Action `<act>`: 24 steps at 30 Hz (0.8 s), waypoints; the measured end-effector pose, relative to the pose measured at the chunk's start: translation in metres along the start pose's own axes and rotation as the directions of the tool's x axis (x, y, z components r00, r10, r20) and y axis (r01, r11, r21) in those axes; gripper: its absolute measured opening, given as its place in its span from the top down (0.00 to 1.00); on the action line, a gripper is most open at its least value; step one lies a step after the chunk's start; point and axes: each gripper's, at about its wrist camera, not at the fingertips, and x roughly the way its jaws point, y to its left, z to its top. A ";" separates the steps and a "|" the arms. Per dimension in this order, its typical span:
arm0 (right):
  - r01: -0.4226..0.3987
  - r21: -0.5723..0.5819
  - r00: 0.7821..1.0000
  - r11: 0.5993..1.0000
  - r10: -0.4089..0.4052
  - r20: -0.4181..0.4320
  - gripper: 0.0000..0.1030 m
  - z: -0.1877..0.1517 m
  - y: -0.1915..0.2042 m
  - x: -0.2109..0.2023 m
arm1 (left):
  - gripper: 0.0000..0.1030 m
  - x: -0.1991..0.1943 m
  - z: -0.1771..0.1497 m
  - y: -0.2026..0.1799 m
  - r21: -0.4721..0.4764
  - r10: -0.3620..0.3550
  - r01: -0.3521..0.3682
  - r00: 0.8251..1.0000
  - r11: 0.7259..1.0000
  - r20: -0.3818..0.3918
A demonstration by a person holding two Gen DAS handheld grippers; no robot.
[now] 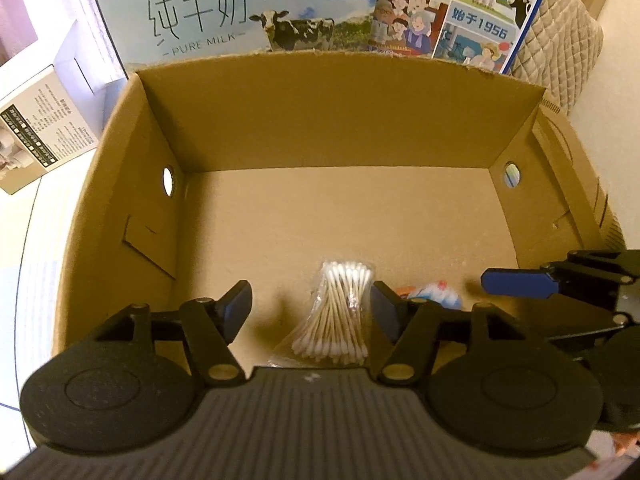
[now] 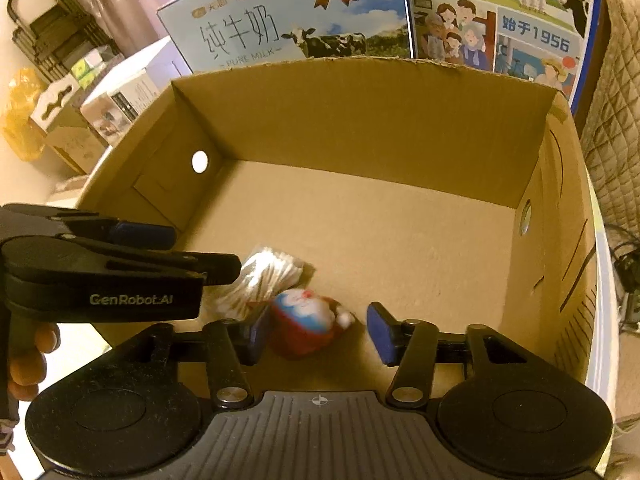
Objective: Organize objects
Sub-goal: 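Open the left gripper to drop the swab bag while the right gripper releases the figurine, then withdraw both grippers from the box back toward the table items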
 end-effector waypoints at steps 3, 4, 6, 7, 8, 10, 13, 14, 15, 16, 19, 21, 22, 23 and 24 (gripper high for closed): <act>0.018 -0.002 0.999 1.000 -0.018 0.032 0.45 -0.002 0.000 -0.005 | 0.34 -0.008 -0.002 0.000 -0.004 -0.002 0.002 1.000 1.000 0.019; 0.020 -0.003 0.999 1.000 -0.020 0.045 0.44 -0.003 0.000 -0.008 | 0.33 -0.011 -0.002 0.001 -0.007 -0.002 0.002 1.000 1.000 0.025; 0.023 -0.004 0.997 1.000 -0.023 0.068 0.41 -0.004 0.001 -0.013 | 0.33 -0.016 -0.003 0.002 -0.016 -0.005 0.005 0.999 1.000 0.034; 0.025 -0.003 0.996 1.000 -0.025 0.081 0.41 -0.004 0.001 -0.016 | 0.32 -0.019 -0.003 0.002 -0.021 -0.007 0.007 0.999 1.000 0.039; 0.026 -0.003 0.996 1.000 -0.026 0.091 0.40 -0.005 0.001 -0.019 | 0.32 -0.021 -0.003 0.003 -0.024 -0.006 0.007 0.999 1.000 0.043; 0.030 0.003 0.993 1.000 -0.030 0.114 0.39 -0.005 0.002 -0.026 | 0.30 -0.028 -0.004 0.003 -0.026 -0.002 0.003 0.998 1.000 0.059; 0.036 0.021 0.987 0.999 -0.038 0.153 0.38 -0.007 0.002 -0.037 | 0.28 -0.039 -0.005 0.005 -0.031 0.000 0.003 0.997 1.000 0.082; 0.036 0.028 0.985 0.999 -0.040 0.166 0.38 -0.008 0.002 -0.041 | 0.28 -0.042 -0.006 0.005 -0.032 0.000 0.003 0.996 0.999 0.089; 0.036 0.035 0.982 0.999 -0.042 0.182 0.37 -0.010 0.002 -0.047 | 0.28 -0.046 -0.007 0.004 -0.033 0.000 0.003 0.995 0.999 0.097; 0.037 0.041 0.979 0.998 -0.045 0.198 0.37 -0.011 0.002 -0.052 | 0.27 -0.051 -0.008 0.005 -0.034 0.001 0.003 0.994 0.999 0.106; 0.049 0.055 0.968 0.997 -0.061 0.243 0.37 -0.017 0.004 -0.068 | 0.25 -0.065 -0.013 0.006 -0.038 -0.002 0.007 0.991 0.999 0.136; 0.054 0.065 0.959 0.996 -0.069 0.274 0.37 -0.023 0.007 -0.079 | 0.23 -0.075 -0.018 0.008 -0.042 -0.004 0.011 0.989 0.999 0.151; 0.057 0.072 0.956 0.996 -0.076 0.283 0.37 -0.026 0.009 -0.084 | 0.23 -0.080 -0.022 0.008 -0.042 -0.004 0.011 0.987 0.999 0.159; 0.060 0.081 0.953 0.995 -0.082 0.293 0.37 -0.029 0.011 -0.089 | 0.23 -0.086 -0.025 0.009 -0.040 -0.006 0.013 0.986 0.999 0.167; 0.063 0.092 0.949 0.994 -0.088 0.301 0.37 -0.033 0.013 -0.094 | 0.23 -0.092 -0.029 0.009 -0.038 -0.009 0.016 0.984 0.999 0.176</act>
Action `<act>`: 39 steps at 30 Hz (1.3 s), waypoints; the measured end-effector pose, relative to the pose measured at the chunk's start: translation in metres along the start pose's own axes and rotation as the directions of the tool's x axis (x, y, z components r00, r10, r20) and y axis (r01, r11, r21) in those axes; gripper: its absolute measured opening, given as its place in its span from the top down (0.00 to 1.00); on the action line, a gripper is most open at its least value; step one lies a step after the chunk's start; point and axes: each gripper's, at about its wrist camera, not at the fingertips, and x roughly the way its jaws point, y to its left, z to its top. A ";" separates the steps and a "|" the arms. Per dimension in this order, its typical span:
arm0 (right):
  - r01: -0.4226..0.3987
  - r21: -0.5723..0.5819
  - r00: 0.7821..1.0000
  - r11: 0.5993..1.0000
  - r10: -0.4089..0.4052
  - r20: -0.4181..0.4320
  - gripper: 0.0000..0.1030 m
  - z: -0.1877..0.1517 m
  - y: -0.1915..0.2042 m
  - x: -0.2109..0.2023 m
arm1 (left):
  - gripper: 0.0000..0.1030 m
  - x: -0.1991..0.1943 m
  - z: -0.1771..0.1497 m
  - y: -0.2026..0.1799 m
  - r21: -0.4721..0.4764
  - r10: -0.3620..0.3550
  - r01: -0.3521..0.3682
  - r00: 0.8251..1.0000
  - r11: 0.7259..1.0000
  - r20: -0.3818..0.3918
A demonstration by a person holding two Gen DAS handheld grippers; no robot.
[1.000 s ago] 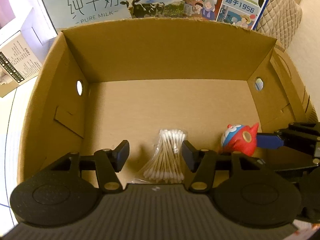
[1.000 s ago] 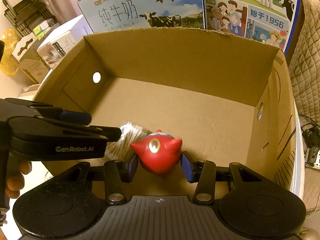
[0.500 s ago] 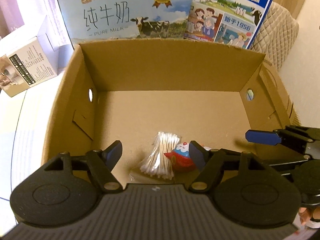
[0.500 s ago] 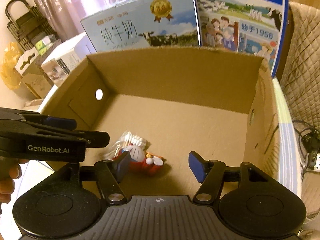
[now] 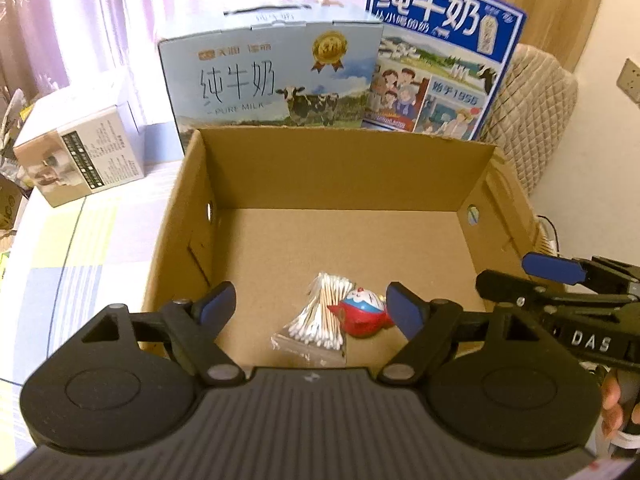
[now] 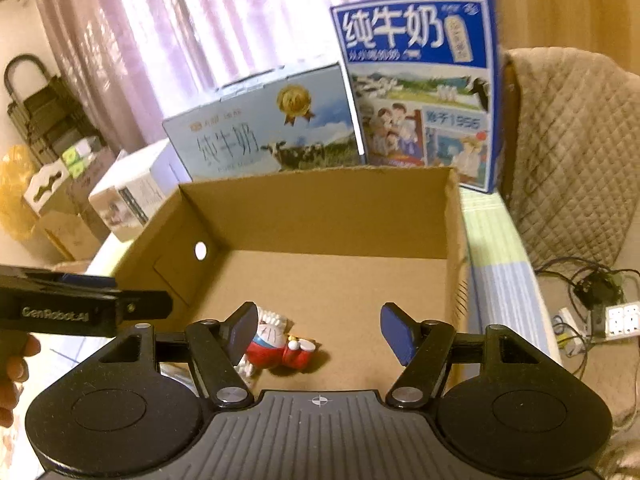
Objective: Organize objects
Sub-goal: 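Withdraw both grippers from the box back toward the table items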
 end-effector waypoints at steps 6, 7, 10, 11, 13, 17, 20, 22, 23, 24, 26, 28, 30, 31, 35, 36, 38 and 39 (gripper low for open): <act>-0.008 0.065 0.999 0.998 0.004 0.052 0.37 -0.016 0.009 -0.037 | 0.21 -0.035 -0.019 0.005 0.010 -0.022 0.021 0.999 1.000 0.033; -0.008 0.076 0.998 0.997 0.004 0.058 0.37 -0.019 0.011 -0.042 | 0.20 -0.040 -0.023 0.007 0.011 -0.026 0.026 0.999 1.000 0.040; -0.004 0.106 0.997 0.994 -0.004 0.074 0.36 -0.032 0.020 -0.060 | 0.19 -0.057 -0.033 0.015 0.016 -0.043 0.042 0.997 0.999 0.058; 0.000 0.114 0.997 0.993 -0.009 0.076 0.36 -0.036 0.023 -0.065 | 0.19 -0.062 -0.037 0.017 0.019 -0.043 0.042 0.997 0.999 0.060; 0.008 0.133 0.997 0.991 -0.019 0.078 0.36 -0.044 0.031 -0.075 | 0.18 -0.071 -0.045 0.023 0.024 -0.052 0.051 0.996 0.998 0.072; 0.034 0.174 0.997 0.984 -0.045 0.063 0.29 -0.063 0.046 -0.089 | 0.18 -0.086 -0.066 0.039 0.013 -0.074 0.073 0.996 0.997 0.052; 0.065 0.192 0.996 0.979 -0.075 0.045 0.22 -0.079 0.059 -0.096 | 0.17 -0.096 -0.082 0.052 0.012 -0.084 0.083 0.996 0.996 0.039; 0.076 0.212 0.996 0.974 -0.085 0.032 0.19 -0.088 0.066 -0.100 | 0.17 -0.100 -0.093 0.059 0.019 -0.091 0.090 0.996 0.996 0.027; 0.086 0.222 0.995 0.971 -0.095 0.027 0.19 -0.092 0.069 -0.102 | 0.17 -0.102 -0.098 0.063 0.022 -0.095 0.094 0.995 0.995 0.020; 0.096 0.227 0.994 0.969 -0.104 0.022 0.18 -0.097 0.072 -0.103 | 0.17 -0.104 -0.103 0.067 0.023 -0.099 0.098 0.995 0.995 0.015; 0.118 0.230 0.992 0.966 -0.123 0.005 0.17 -0.106 0.079 -0.106 | 0.17 -0.105 -0.111 0.074 0.021 -0.109 0.109 0.994 0.994 0.003; 0.141 0.237 0.990 0.961 -0.141 -0.014 0.16 -0.116 0.082 -0.106 | 0.16 -0.105 -0.120 0.081 0.018 -0.120 0.120 0.993 0.993 -0.009; 0.160 0.246 0.987 0.956 -0.155 -0.040 0.15 -0.127 0.085 -0.105 | 0.16 -0.105 -0.127 0.087 0.020 -0.122 0.123 0.992 0.992 -0.021; 0.172 0.254 0.985 0.952 -0.165 -0.052 0.15 -0.132 0.086 -0.105 | 0.16 -0.104 -0.132 0.090 0.023 -0.124 0.124 0.992 0.992 -0.026; 0.202 0.281 0.979 0.938 -0.183 -0.094 0.14 -0.155 0.088 -0.103 | 0.16 -0.099 -0.144 0.101 0.021 -0.125 0.126 0.991 0.992 -0.047; 0.208 0.290 0.977 0.934 -0.184 -0.106 0.14 -0.161 0.088 -0.102 | 0.16 -0.097 -0.148 0.104 0.021 -0.122 0.124 0.991 0.992 -0.056; 0.218 0.312 0.974 0.925 -0.186 -0.127 0.14 -0.170 0.088 -0.100 | 0.16 -0.093 -0.152 0.110 0.022 -0.117 0.119 0.990 0.993 -0.072; 0.221 0.320 0.973 0.921 -0.185 -0.138 0.14 -0.174 0.088 -0.099 | 0.16 -0.091 -0.155 0.113 0.021 -0.114 0.116 0.990 0.993 -0.081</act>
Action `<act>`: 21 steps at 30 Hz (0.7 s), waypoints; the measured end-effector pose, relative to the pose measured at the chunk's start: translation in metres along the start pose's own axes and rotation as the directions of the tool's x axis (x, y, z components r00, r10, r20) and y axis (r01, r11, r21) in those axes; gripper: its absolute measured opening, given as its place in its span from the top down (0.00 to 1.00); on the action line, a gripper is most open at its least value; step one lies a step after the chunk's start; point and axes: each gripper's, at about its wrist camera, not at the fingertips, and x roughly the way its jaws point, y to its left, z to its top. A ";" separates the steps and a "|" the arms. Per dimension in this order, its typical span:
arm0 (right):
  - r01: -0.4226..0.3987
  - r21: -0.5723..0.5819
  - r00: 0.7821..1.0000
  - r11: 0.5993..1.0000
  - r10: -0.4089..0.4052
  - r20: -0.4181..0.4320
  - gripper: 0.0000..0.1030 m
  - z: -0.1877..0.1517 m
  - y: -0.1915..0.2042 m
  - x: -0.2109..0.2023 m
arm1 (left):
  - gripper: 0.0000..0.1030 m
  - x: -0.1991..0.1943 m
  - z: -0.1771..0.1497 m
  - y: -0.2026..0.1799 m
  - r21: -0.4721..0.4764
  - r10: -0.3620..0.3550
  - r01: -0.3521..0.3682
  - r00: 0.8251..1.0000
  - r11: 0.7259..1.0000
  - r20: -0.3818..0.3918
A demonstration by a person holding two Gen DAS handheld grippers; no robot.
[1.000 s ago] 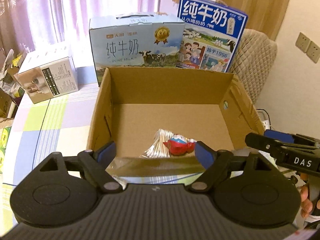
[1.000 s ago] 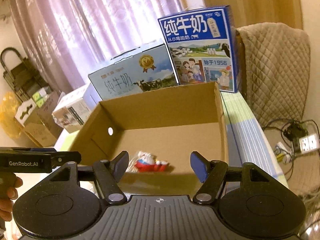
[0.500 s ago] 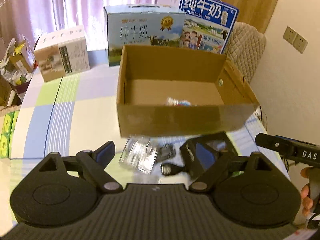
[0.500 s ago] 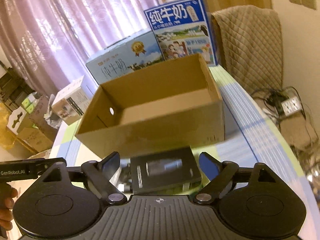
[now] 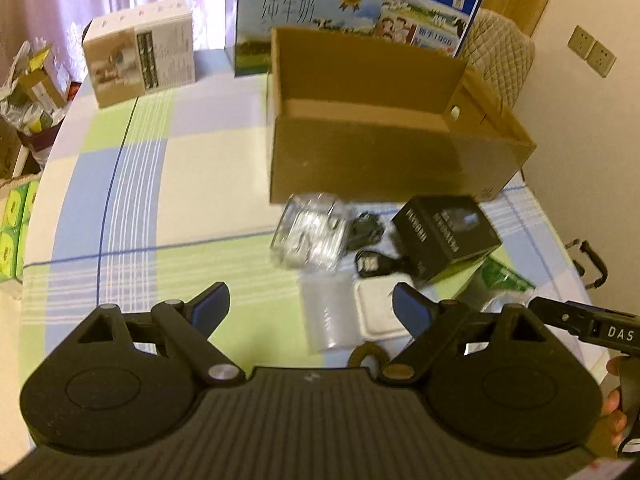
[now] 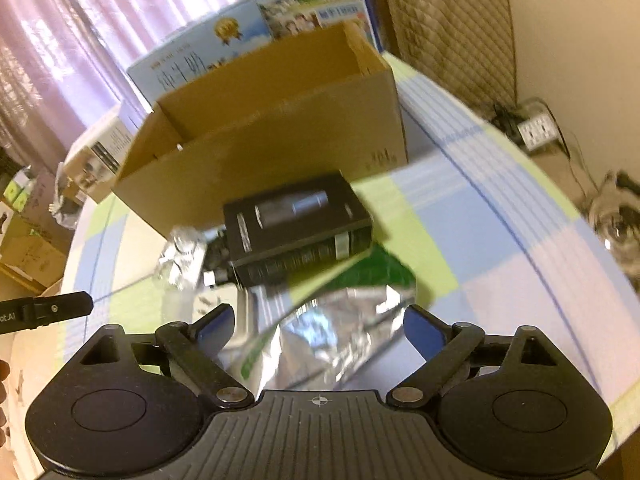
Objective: Organize objects
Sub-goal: 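Withdraw both grippers from the box back toward the table items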
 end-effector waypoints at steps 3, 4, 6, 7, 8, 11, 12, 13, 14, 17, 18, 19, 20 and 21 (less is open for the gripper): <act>0.012 0.016 1.000 1.000 -0.012 -0.029 0.14 -0.007 0.000 0.008 | 0.16 0.005 -0.006 0.007 -0.005 0.002 -0.003 1.000 1.000 -0.017; 0.014 0.021 0.999 1.000 -0.013 -0.037 0.14 -0.009 0.001 0.011 | 0.16 0.007 -0.008 0.009 -0.008 0.003 -0.003 1.000 1.000 -0.023; 0.021 0.032 0.998 0.999 -0.019 -0.055 0.14 -0.011 0.002 0.018 | 0.16 0.011 -0.010 0.012 -0.012 0.008 -0.008 0.999 1.000 -0.033; 0.020 0.040 0.998 0.999 -0.018 -0.063 0.14 -0.012 0.002 0.022 | 0.16 0.012 -0.011 0.014 -0.013 0.011 -0.011 0.999 1.000 -0.037; 0.025 0.049 0.997 0.999 -0.021 -0.071 0.14 -0.014 0.002 0.026 | 0.16 0.014 -0.012 0.015 -0.013 0.014 -0.014 0.999 1.000 -0.040; 0.036 0.077 0.996 0.996 -0.029 -0.088 0.14 -0.015 0.003 0.039 | 0.16 0.018 -0.013 0.018 -0.015 0.025 -0.025 0.999 1.000 -0.047; 0.043 0.084 0.995 0.996 -0.035 -0.092 0.14 -0.015 0.004 0.044 | 0.16 0.019 -0.013 0.020 -0.019 0.027 -0.028 0.998 0.999 -0.050; 0.051 0.089 0.995 0.995 -0.043 -0.093 0.14 -0.015 0.005 0.048 | 0.16 0.020 -0.013 0.021 -0.023 0.030 -0.031 0.998 0.999 -0.053; 0.056 0.091 0.995 0.994 -0.047 -0.091 0.14 -0.015 0.006 0.052 | 0.16 0.021 -0.014 0.023 -0.026 0.032 -0.033 0.998 0.999 -0.055; 0.081 0.099 0.993 0.992 -0.071 -0.098 0.14 -0.013 0.008 0.064 | 0.16 0.022 -0.014 0.027 -0.033 0.038 -0.040 0.997 0.999 -0.060; 0.087 0.098 0.992 0.991 -0.077 -0.100 0.14 -0.013 0.009 0.067 | 0.16 0.023 -0.014 0.029 -0.036 0.040 -0.042 0.997 0.998 -0.061; 0.098 0.093 0.991 0.991 -0.088 -0.101 0.14 -0.013 0.009 0.070 | 0.16 0.023 -0.015 0.030 -0.039 0.042 -0.045 0.997 0.998 -0.063; 0.103 0.088 0.991 0.991 -0.094 -0.099 0.14 -0.013 0.010 0.072 | 0.16 0.024 -0.015 0.032 -0.042 0.044 -0.047 0.997 0.998 -0.065; 0.108 0.080 0.990 0.991 -0.100 -0.098 0.14 -0.013 0.010 0.074 | 0.16 0.025 -0.015 0.033 -0.044 0.046 -0.049 0.997 0.998 -0.068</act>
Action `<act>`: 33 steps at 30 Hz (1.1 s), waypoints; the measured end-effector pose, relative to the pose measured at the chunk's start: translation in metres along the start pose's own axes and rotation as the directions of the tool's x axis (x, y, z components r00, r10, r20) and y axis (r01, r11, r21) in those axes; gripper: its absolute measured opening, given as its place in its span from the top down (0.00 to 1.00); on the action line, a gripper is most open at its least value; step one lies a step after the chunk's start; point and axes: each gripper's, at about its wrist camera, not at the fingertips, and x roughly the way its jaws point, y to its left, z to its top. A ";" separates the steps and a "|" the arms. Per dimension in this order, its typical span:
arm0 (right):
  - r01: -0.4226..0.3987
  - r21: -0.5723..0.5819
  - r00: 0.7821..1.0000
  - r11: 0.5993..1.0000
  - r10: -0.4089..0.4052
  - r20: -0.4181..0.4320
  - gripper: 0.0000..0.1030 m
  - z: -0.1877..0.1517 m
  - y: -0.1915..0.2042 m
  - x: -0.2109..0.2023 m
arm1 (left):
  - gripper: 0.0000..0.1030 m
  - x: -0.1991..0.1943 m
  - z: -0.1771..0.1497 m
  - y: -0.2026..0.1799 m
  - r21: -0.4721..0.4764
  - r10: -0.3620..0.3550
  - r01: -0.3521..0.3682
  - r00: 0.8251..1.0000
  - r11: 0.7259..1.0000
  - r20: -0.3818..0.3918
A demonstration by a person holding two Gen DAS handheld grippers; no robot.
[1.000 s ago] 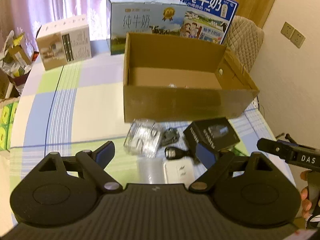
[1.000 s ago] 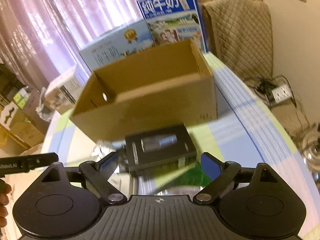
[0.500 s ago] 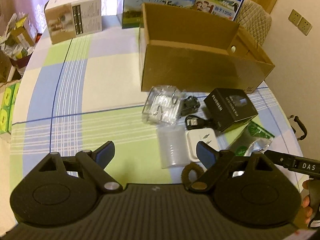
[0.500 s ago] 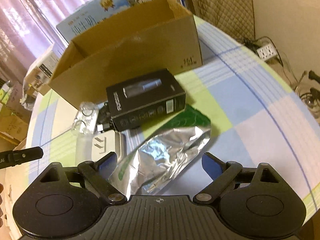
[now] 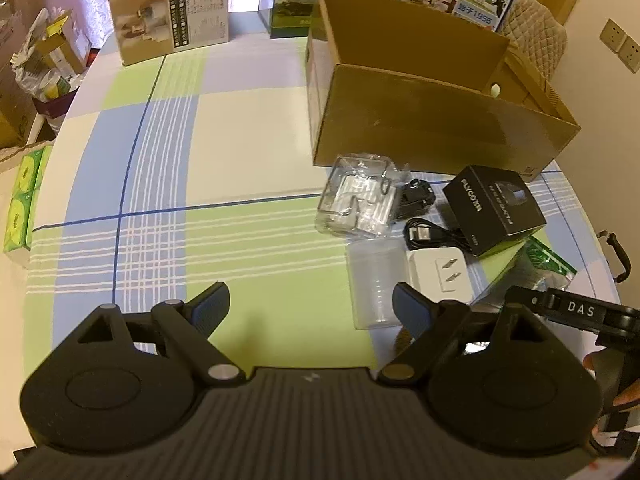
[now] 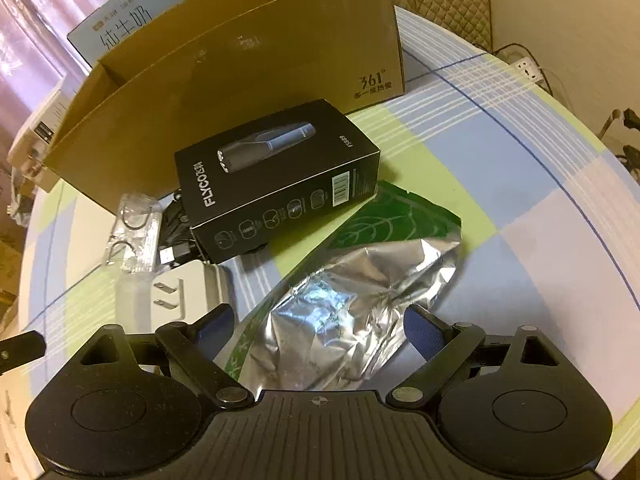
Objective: Organize objects
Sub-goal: 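Withdraw both grippers from the box back toward the table items, then grasp the brown ring with the left gripper while the right gripper approaches the foil bag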
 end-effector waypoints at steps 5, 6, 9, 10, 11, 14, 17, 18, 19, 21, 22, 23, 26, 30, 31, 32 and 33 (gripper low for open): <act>0.039 -0.085 0.999 0.996 -0.039 -0.004 0.14 -0.002 0.001 0.006 | 0.17 0.007 -0.003 0.004 -0.009 -0.001 0.001 1.000 1.000 -0.016; 0.040 -0.116 0.999 0.992 -0.041 -0.004 0.14 -0.003 0.001 0.006 | 0.17 0.009 -0.004 0.003 -0.008 -0.003 0.003 1.000 1.000 -0.020; 0.045 -0.194 0.999 0.980 -0.047 -0.005 0.14 -0.006 -0.001 0.005 | 0.17 0.015 -0.008 -0.001 0.003 -0.013 0.013 0.999 1.000 -0.032; 0.044 -0.218 0.999 0.975 -0.047 -0.009 0.14 -0.007 -0.004 0.004 | 0.17 0.017 -0.010 -0.003 0.009 -0.017 0.018 0.999 1.000 -0.037; 0.041 -0.234 0.999 0.971 -0.045 -0.012 0.14 -0.007 -0.005 0.003 | 0.17 0.019 -0.012 -0.005 0.016 -0.021 0.022 0.999 1.000 -0.044; 0.024 -0.279 0.999 0.960 -0.036 -0.035 0.14 -0.009 -0.017 -0.001 | 0.17 0.027 -0.018 -0.014 0.038 -0.035 0.037 0.997 0.999 -0.064; 0.019 -0.331 0.999 0.943 -0.034 -0.038 0.14 -0.012 -0.030 -0.009 | 0.17 0.033 -0.024 -0.024 0.062 -0.052 0.057 0.996 0.996 -0.078; 0.021 -0.346 0.999 0.938 -0.037 -0.040 0.14 -0.012 -0.036 -0.011 | 0.17 0.036 -0.025 -0.028 0.071 -0.058 0.064 0.995 0.995 -0.084; 0.023 -0.356 0.998 0.934 -0.041 -0.042 0.14 -0.013 -0.041 -0.014 | 0.18 0.037 -0.026 -0.031 0.079 -0.063 0.070 0.994 0.994 -0.089; 0.033 -0.356 0.998 0.934 -0.053 -0.046 0.14 -0.013 -0.051 -0.019 | 0.18 0.040 -0.029 -0.038 0.099 -0.077 0.086 0.993 0.991 -0.094; 0.040 -0.351 0.997 0.935 -0.061 -0.047 0.14 -0.014 -0.057 -0.022 | 0.19 0.041 -0.030 -0.042 0.111 -0.082 0.092 0.992 0.990 -0.095; 0.048 -0.343 0.997 0.938 -0.068 -0.046 0.14 -0.014 -0.062 -0.025 | 0.20 0.043 -0.031 -0.045 0.119 -0.086 0.097 0.992 0.988 -0.098; 0.065 -0.304 0.996 0.950 -0.080 -0.037 0.14 -0.012 -0.075 -0.031 | 0.25 0.050 -0.033 -0.054 0.134 -0.102 0.116 0.989 0.984 -0.106; 0.055 -0.243 0.998 0.968 -0.061 -0.018 0.14 -0.006 -0.088 -0.039 | 0.30 0.058 -0.035 -0.066 0.160 -0.114 0.132 0.987 0.978 -0.117; 0.050 -0.237 0.998 0.970 -0.054 -0.013 0.14 -0.005 -0.090 -0.041 | 0.32 0.061 -0.036 -0.069 0.165 -0.116 0.135 0.986 0.977 -0.119; 0.046 -0.235 0.999 0.971 -0.049 -0.007 0.14 -0.004 -0.091 -0.043 | 0.35 0.063 -0.036 -0.072 0.169 -0.117 0.136 0.986 0.976 -0.123; 0.043 -0.234 0.999 0.971 -0.045 -0.001 0.14 -0.003 -0.092 -0.044 | 0.36 0.065 -0.037 -0.075 0.174 -0.114 0.136 0.985 0.975 -0.129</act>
